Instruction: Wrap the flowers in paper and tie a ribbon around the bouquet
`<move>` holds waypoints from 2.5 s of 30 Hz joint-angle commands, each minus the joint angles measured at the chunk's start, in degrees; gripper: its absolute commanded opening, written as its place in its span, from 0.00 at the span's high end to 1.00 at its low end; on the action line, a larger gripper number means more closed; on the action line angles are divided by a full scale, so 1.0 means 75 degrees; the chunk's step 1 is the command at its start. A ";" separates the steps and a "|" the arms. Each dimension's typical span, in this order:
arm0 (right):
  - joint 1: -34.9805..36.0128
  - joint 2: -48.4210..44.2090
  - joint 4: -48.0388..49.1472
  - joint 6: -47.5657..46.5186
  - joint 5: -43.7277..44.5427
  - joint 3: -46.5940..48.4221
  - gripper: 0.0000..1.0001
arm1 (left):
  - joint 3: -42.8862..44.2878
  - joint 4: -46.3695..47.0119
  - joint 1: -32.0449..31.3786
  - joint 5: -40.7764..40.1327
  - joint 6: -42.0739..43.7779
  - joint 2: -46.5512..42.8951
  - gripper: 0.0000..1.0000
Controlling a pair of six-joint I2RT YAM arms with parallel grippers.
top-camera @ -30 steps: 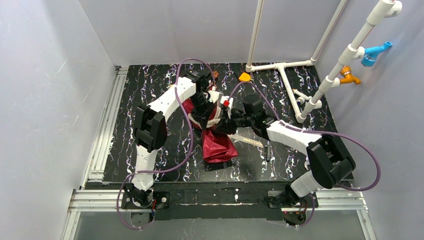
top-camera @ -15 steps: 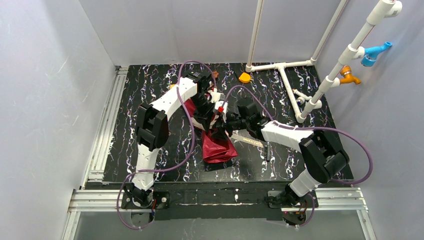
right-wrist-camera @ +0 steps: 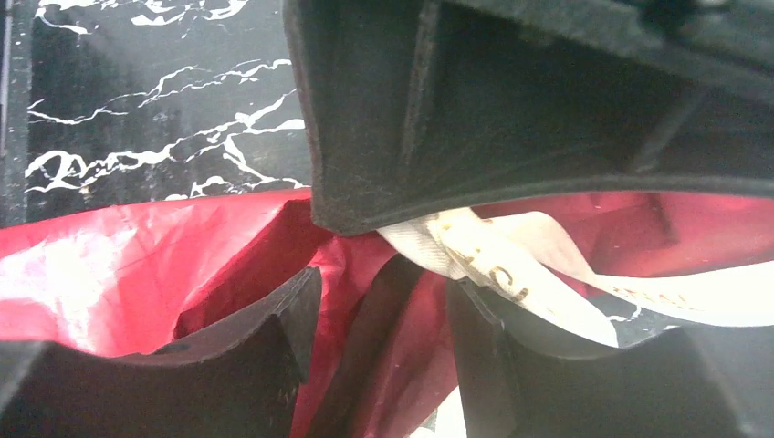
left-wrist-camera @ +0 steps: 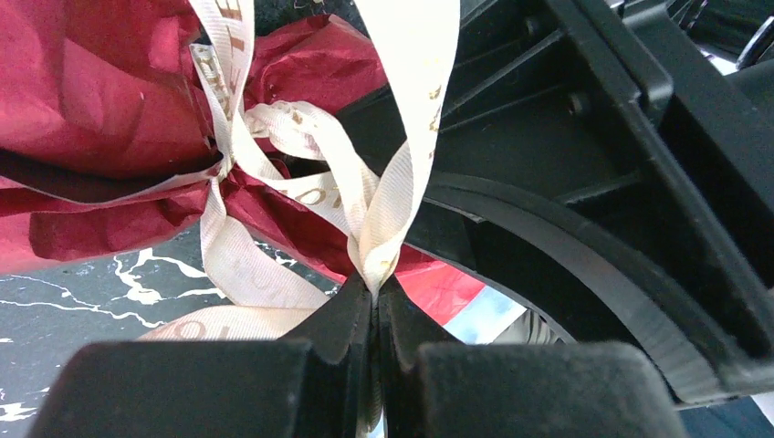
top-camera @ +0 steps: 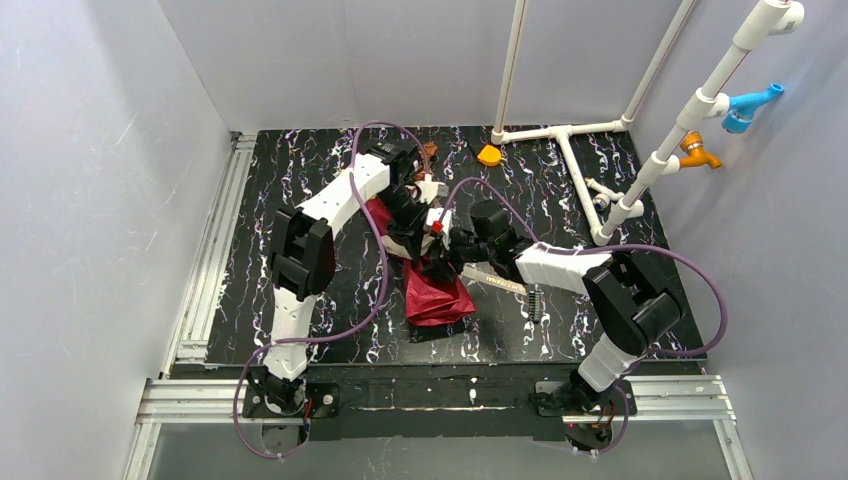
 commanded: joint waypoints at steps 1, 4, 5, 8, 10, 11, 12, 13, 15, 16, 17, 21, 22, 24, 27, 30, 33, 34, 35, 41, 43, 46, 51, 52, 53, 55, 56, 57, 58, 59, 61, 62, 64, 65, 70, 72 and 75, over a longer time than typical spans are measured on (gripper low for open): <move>0.0033 -0.0059 0.0897 -0.0012 0.0408 -0.0030 0.38 | -0.0080 -0.0130 0.0074 0.0420 0.0124 -0.0194 1.00; 0.0036 -0.0175 0.1165 0.0080 0.0517 -0.0128 0.38 | -0.0119 -0.0130 0.0110 0.0472 0.0142 -0.0183 1.00; 0.0045 -0.0232 0.1216 0.0070 0.0513 -0.0178 0.38 | -0.0132 -0.0130 0.0136 0.0508 0.0144 -0.0185 1.00; 0.0046 -0.0364 0.1248 0.0018 0.0535 -0.0270 0.36 | -0.0150 -0.0130 0.0211 0.0622 0.0128 -0.0196 1.00; 0.0047 -0.0387 0.1313 0.0037 0.0606 -0.0320 0.36 | -0.0144 -0.0130 0.0249 0.0739 0.0122 -0.0193 1.00; 0.0037 -0.0331 0.1436 0.0120 0.0618 -0.0339 0.35 | -0.0149 -0.0119 0.0247 0.0831 0.0111 -0.0207 1.00; 0.0054 -0.0271 0.1608 0.0248 0.0608 -0.0346 0.35 | -0.0155 -0.0121 0.0246 0.0936 0.0107 -0.0200 1.00; 0.0122 -0.0192 0.1916 0.0468 0.0628 -0.0341 0.37 | -0.0218 -0.0078 0.0252 0.1012 0.0099 -0.0198 1.00; 0.0168 -0.0115 0.1917 0.0518 0.0580 -0.0239 0.40 | -0.0252 -0.0021 0.0252 0.1088 0.0070 -0.0196 1.00; 0.0182 -0.0084 0.1908 0.0543 0.0579 -0.0210 0.42 | -0.0272 -0.0009 0.0251 0.1115 0.0055 -0.0204 1.00; 0.0187 -0.0047 0.1926 0.0576 0.0556 -0.0178 0.44 | -0.0278 0.0014 0.0247 0.1137 0.0044 -0.0202 1.00; 0.0211 0.0123 0.1905 0.0736 0.0616 -0.0111 0.82 | -0.0332 0.0040 0.0251 0.1152 0.0009 -0.0215 1.00; 0.0221 0.0137 0.1899 0.0769 0.0661 -0.0101 0.88 | -0.0347 0.0046 0.0252 0.1155 0.0006 -0.0232 1.00; 0.0221 0.0178 0.1792 0.0785 0.0695 -0.0039 0.99 | -0.0381 0.0040 0.0252 0.1109 -0.0016 -0.0245 1.00; 0.0219 0.0216 0.1538 0.0782 0.0694 0.0080 0.99 | -0.0418 0.0102 0.0246 0.1009 -0.0085 -0.0295 1.00; 0.0214 0.0222 0.1168 0.0733 0.0644 0.0227 0.99 | -0.0498 0.0311 0.0281 0.0744 -0.0261 -0.0431 0.95; 0.0211 0.0146 0.0858 0.0629 0.0583 0.0300 0.99 | -0.0635 0.0639 0.0348 0.0384 -0.0503 -0.0641 0.83; 0.0214 0.0114 0.0784 0.0594 0.0572 0.0297 0.99 | -0.0702 0.0740 0.0376 0.0324 -0.0540 -0.0742 0.80; 0.0217 0.0085 0.0731 0.0557 0.0564 0.0298 0.99 | -0.0782 0.0858 0.0391 0.0293 -0.0552 -0.0857 0.76; 0.0215 0.0100 0.0460 0.0519 0.0525 0.0416 0.99 | -0.0987 0.1171 0.0404 -0.0201 -0.0570 -0.1380 0.65; 0.0219 0.0140 0.0405 0.0547 0.0518 0.0475 0.99 | -0.1047 0.1205 0.0399 -0.0413 -0.0557 -0.1487 0.63; 0.0216 0.0179 0.0310 0.0559 0.0519 0.0563 0.99 | -0.1310 0.1493 0.0416 -0.0735 -0.0664 -0.1739 0.57; 0.0221 0.0197 0.0130 0.0503 0.0548 0.0681 0.99 | -0.2026 0.2325 0.0641 -0.1555 -0.1318 -0.2492 0.52; 0.0218 0.0197 0.0091 0.0493 0.0546 0.0701 0.99 | -0.2188 0.2499 0.0697 -0.1843 -0.1457 -0.2690 0.50; 0.0220 0.0197 0.0023 0.0492 0.0532 0.0727 0.99 | -0.2542 0.2819 0.0786 -0.2368 -0.1672 -0.3005 0.49; 0.0220 0.0179 -0.0072 0.0462 0.0531 0.0746 0.99 | -0.3014 0.3361 0.0935 -0.2964 -0.2239 -0.3560 0.46; 0.0216 0.0165 -0.0120 0.0448 0.0536 0.0749 0.99 | -0.3349 0.3742 0.1017 -0.3388 -0.2701 -0.3851 0.43; 0.0219 0.0153 -0.0138 0.0426 0.0540 0.0752 0.99 | -0.3720 0.4030 0.1142 -0.3685 -0.3261 -0.4153 0.41; 0.0216 0.0140 -0.0154 0.0413 0.0543 0.0746 0.99 | -0.3960 0.4134 0.1279 -0.3716 -0.3731 -0.4336 0.39; 0.0216 0.0131 -0.0172 0.0401 0.0551 0.0749 0.99 | -0.4179 0.4246 0.1378 -0.3494 -0.4005 -0.4454 0.35; 0.0219 0.0125 -0.0218 0.0370 0.0536 0.0761 0.99 | -0.4563 0.4480 0.1406 -0.3317 -0.4376 -0.4745 0.33; 0.0218 0.0123 -0.0241 0.0358 0.0531 0.0768 0.99 | -0.4863 0.4720 0.1400 -0.3253 -0.4543 -0.4868 0.33; 0.0221 0.0132 -0.0314 0.0341 0.0530 0.0817 0.99 | -0.5569 0.5281 0.1411 -0.3372 -0.5074 -0.5401 0.34; 0.0205 0.0137 -0.0377 0.0325 0.0520 0.0853 0.99 | -0.5817 0.5382 0.1408 -0.3557 -0.5412 -0.5582 0.34; 0.0211 0.0164 -0.0449 0.0333 0.0473 0.0933 0.99 | -0.6659 0.5899 0.1473 -0.3208 -0.7012 -0.5690 0.39; 0.0221 0.0173 -0.0476 0.0339 0.0481 0.0963 0.99 | -0.7102 0.6321 0.1483 -0.2861 -0.7568 -0.5737 0.41; 0.0220 0.0163 -0.0497 0.0368 0.0484 0.0955 0.99 | -0.7653 0.6906 0.1489 -0.2860 -0.8423 -0.5898 0.40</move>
